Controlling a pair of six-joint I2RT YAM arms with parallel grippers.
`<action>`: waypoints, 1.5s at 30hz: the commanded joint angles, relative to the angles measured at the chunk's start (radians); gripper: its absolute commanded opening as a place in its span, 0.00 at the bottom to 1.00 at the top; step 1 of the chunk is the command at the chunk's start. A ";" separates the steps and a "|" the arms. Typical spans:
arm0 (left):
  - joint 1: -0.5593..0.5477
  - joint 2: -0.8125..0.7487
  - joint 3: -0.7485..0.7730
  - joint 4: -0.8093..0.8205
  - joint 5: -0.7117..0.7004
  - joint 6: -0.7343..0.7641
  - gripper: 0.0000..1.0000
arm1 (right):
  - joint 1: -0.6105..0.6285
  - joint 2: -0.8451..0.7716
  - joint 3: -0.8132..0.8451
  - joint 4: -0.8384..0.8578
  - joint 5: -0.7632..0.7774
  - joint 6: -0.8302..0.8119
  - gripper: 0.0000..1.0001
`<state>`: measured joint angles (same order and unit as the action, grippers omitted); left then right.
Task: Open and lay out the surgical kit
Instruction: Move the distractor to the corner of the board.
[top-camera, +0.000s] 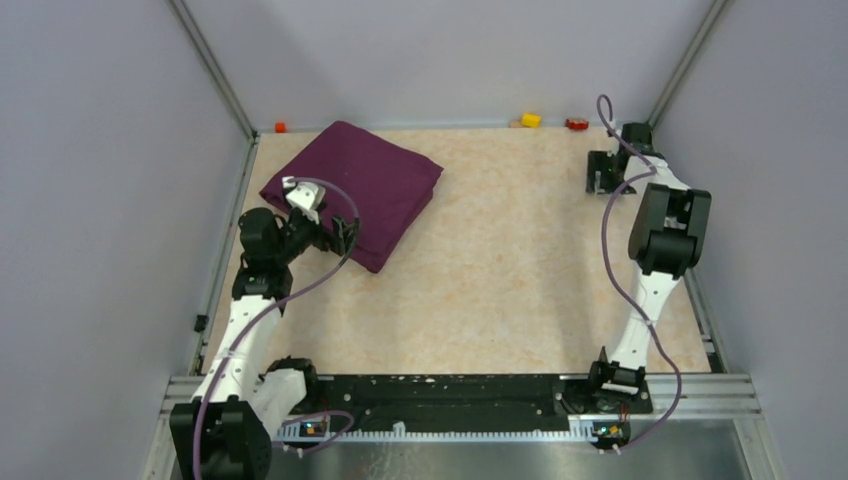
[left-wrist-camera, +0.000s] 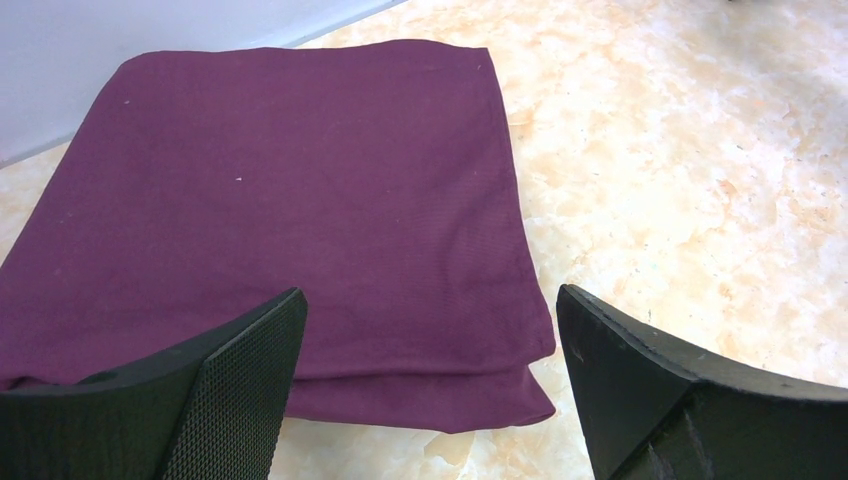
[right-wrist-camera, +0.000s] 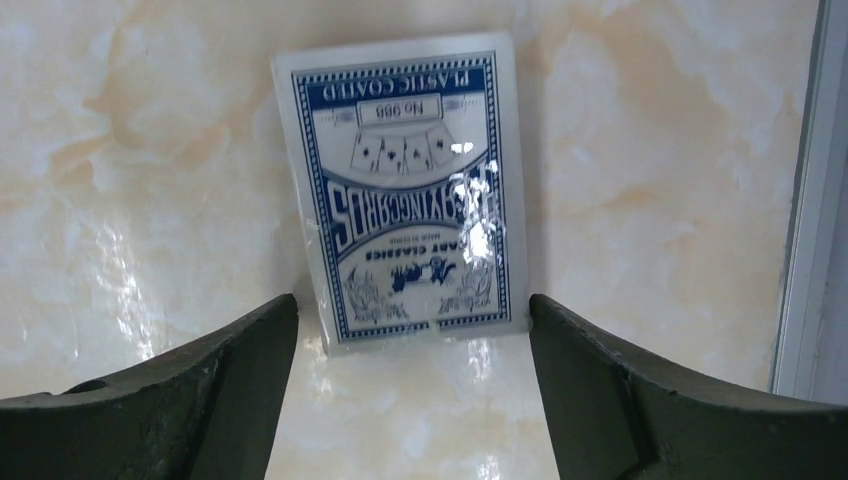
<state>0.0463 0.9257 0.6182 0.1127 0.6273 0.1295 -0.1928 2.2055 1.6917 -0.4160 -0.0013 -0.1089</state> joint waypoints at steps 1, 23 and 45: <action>0.006 -0.004 -0.007 0.051 0.027 -0.007 0.99 | -0.005 -0.087 -0.098 0.024 0.004 -0.058 0.84; 0.008 -0.008 -0.008 0.047 0.015 -0.001 0.99 | -0.023 0.168 0.203 -0.100 -0.128 0.028 0.51; 0.016 0.003 -0.009 0.048 0.016 -0.002 0.99 | -0.025 0.366 0.560 -0.148 0.152 0.143 0.60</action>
<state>0.0536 0.9257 0.6167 0.1123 0.6353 0.1295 -0.2115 2.5343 2.2276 -0.5220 0.0608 0.0376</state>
